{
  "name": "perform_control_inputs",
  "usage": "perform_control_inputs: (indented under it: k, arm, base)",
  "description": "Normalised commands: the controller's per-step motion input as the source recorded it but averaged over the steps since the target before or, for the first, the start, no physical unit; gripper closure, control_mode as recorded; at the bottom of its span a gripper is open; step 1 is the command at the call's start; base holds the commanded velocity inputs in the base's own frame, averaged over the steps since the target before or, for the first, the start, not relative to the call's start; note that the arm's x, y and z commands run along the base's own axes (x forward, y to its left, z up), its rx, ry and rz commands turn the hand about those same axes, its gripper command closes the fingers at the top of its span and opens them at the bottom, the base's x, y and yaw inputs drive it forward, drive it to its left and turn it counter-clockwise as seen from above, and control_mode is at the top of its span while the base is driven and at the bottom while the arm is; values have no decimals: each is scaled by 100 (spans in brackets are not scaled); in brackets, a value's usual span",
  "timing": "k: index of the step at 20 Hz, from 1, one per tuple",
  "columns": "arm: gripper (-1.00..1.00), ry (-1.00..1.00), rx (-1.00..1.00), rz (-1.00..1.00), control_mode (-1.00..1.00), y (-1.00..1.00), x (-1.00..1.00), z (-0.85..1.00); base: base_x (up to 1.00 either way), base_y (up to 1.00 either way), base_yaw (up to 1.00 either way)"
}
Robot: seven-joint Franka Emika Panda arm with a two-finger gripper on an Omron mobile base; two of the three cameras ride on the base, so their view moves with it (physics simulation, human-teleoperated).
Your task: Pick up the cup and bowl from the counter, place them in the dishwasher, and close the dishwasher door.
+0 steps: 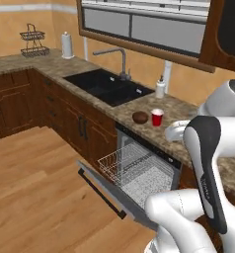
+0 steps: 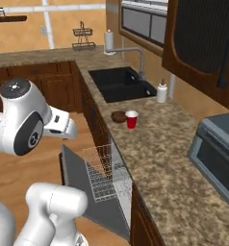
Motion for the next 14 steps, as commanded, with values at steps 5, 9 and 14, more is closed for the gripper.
perform_control_inputs:
  k: [5, 9, 14]
  arm:
    - [-100, 0, 0, 0, 100, 0, 0, 0]
    - [-100, 0, 0, 0, 100, 0, 0, 0]
    - [-100, 0, 0, 0, 100, 0, 0, 0]
  base:
    - [89, 5, 34]
    - [24, -70, 28]
    - [0, -92, 17]
